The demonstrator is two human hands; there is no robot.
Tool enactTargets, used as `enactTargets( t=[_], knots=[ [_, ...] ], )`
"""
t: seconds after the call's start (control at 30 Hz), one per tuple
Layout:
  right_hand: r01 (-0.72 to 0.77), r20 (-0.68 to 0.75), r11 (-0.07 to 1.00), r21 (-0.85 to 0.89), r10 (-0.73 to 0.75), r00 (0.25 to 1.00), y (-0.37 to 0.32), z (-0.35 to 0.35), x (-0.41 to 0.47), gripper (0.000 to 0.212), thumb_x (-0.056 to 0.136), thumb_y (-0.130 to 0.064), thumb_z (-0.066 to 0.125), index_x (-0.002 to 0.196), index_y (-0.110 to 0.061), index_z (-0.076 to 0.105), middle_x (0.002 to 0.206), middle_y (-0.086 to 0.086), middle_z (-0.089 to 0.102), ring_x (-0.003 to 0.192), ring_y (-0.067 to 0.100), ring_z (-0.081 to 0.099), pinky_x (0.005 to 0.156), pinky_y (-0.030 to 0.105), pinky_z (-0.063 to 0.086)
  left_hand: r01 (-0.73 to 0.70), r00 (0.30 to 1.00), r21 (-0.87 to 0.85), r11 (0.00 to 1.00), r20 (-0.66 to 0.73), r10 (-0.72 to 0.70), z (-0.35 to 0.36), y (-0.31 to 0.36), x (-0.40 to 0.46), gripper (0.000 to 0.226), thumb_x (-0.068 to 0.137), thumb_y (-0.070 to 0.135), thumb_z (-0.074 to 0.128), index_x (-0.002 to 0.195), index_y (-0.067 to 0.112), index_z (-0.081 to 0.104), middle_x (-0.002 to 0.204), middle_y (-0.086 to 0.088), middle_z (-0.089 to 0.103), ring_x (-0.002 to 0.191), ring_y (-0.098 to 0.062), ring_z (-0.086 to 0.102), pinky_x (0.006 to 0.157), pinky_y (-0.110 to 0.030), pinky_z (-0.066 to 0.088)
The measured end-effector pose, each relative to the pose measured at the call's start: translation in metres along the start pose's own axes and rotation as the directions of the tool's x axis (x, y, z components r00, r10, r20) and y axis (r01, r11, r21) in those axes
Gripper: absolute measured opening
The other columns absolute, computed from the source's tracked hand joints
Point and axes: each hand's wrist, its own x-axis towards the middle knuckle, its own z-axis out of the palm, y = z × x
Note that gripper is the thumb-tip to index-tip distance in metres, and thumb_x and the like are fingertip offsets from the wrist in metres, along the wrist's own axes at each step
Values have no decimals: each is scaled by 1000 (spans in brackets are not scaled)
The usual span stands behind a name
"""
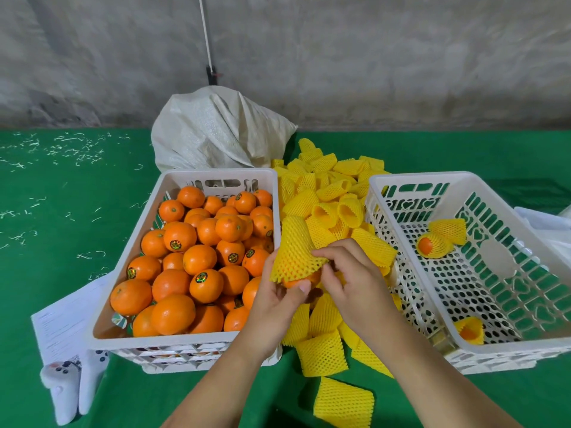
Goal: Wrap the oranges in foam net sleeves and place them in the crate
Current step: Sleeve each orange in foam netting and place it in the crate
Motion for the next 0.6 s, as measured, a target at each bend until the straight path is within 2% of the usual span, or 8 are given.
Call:
enactTargets(
  t=[0.07,0.13,0.2,0.27,0.33,0.4,0.5,0.6],
  knots=[
    [43,-17,998,-54,-44,999,1,0,-2,20,94,-7,61,111,-7,72,106,5,63,90,11,57,77,17,43,1,997,-1,1000,-80,-1,4,1,0,61,98,37,75,149,22,47,115,-6,67,97,-17,65,82,-33,55],
    [125,17,989,-79,-124,992,-2,6,-11,19,94,-13,59,108,-6,70,105,5,62,92,15,59,78,20,47,9,988,-44,999,-156,-16,3,0,3,38,101,34,70,133,19,55,94,-3,63,81,-15,59,74,-35,51],
    [138,22,987,-85,-136,990,-3,15,-19,21,93,-17,57,109,-7,69,107,5,61,98,21,61,81,28,52,23,983,-31,999,-179,-29,2,0,3,27,100,31,67,122,20,56,87,-1,60,77,-14,57,73,-35,49],
    [34,-18,999,-41,-35,999,-1,20,-20,24,89,-14,61,112,-9,65,116,3,54,105,22,58,85,29,51,34,990,9,999,-137,-32,4,2,1,37,96,33,72,127,25,55,92,-2,63,82,-16,60,75,-34,52],
    [-58,-11,997,52,58,998,-1,21,-17,32,86,-12,62,118,-11,61,124,0,49,111,17,54,87,22,47,35,997,23,999,-66,-34,3,5,-1,54,92,24,76,139,35,51,113,-6,68,104,-23,68,87,-32,57],
    [-49,-31,997,58,51,998,0,19,-14,32,87,-9,58,118,-10,62,123,-4,50,108,11,53,83,17,43,4,1000,68,998,-5,-4,1,7,-3,66,92,21,80,145,38,45,133,-3,65,126,-23,64,97,-32,55],
    [1,-94,1000,-10,-2,996,2,15,-11,27,87,-5,54,110,-8,68,115,-4,52,100,9,53,81,14,40,20,997,146,989,-77,-9,5,9,-2,70,84,33,87,142,42,49,135,3,64,128,-18,63,96,-29,56],
    [102,-96,993,-55,-107,990,0,20,-18,24,89,-9,51,106,-6,69,112,0,52,97,13,55,80,18,45,41,984,100,994,-175,-23,8,8,1,69,81,28,88,140,19,55,127,-3,71,117,-25,69,92,-35,58]
  ],
)
